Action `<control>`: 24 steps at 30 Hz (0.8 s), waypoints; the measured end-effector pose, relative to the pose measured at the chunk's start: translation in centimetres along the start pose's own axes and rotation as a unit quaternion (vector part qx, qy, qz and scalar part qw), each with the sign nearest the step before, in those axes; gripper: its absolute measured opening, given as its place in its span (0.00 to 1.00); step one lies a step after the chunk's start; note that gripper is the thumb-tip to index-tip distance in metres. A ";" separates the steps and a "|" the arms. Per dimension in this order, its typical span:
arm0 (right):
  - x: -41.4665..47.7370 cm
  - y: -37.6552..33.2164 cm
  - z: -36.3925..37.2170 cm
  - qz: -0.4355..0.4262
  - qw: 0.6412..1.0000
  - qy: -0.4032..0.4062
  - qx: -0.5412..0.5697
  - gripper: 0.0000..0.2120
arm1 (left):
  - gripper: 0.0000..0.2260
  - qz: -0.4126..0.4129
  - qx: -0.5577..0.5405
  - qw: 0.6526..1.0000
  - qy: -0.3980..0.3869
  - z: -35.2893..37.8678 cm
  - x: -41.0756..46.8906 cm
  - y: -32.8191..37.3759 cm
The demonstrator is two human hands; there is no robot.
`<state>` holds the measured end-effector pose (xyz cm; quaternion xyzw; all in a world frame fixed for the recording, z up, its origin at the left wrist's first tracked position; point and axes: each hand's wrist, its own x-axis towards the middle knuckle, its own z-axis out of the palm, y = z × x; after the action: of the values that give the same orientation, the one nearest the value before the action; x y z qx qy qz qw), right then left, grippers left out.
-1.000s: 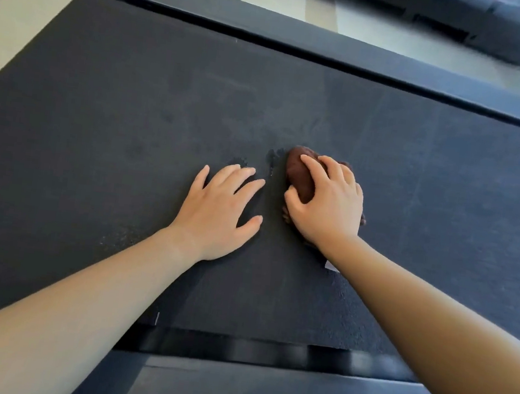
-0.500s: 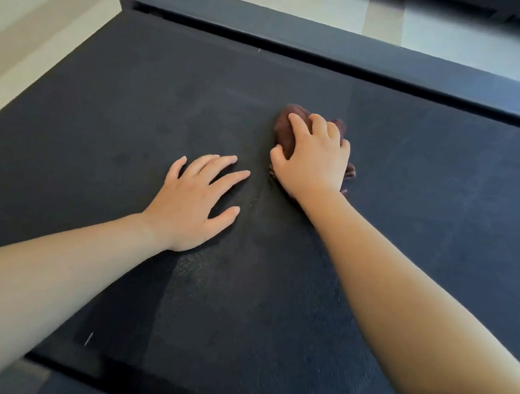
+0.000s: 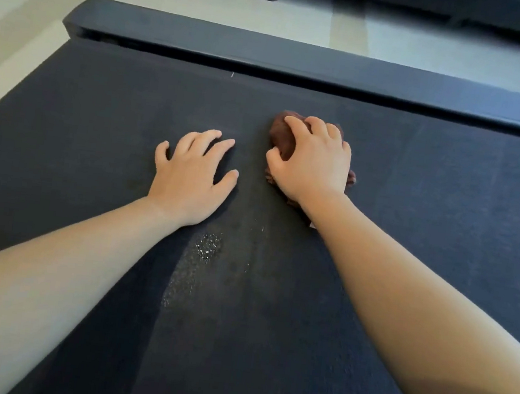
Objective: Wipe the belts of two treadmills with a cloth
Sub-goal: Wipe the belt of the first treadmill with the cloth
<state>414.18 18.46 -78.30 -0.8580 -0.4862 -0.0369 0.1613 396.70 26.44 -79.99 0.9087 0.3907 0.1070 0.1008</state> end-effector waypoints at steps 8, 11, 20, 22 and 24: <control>10.4 1.8 1.7 0.035 0.999 0.021 -0.007 0.26 | 0.24 0.004 0.000 0.999 0.042 0.8 0.1 -0.2; 10.9 2.0 1.9 0.036 0.999 0.021 -0.008 0.27 | 0.24 0.001 -0.009 0.999 0.050 0.8 0.3 -0.4; -1.1 -0.9 0.2 0.009 1.000 0.002 -0.003 0.26 | 0.22 0.008 -0.027 1.000 0.002 -0.3 -0.3 -0.3; -4.2 -1.9 -0.5 -0.006 1.000 0.003 0.000 0.26 | 0.23 0.032 -0.022 0.999 -0.021 -0.7 -1.6 -1.0; -7.2 -2.7 -1.1 -0.025 1.000 0.003 0.003 0.26 | 0.23 0.065 -0.014 0.997 -0.026 -1.1 -3.6 -2.4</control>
<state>408.21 13.52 -78.15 -0.8450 -0.5070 -0.0422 0.1648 392.32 25.53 -79.98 0.9331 0.3268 0.0949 0.1167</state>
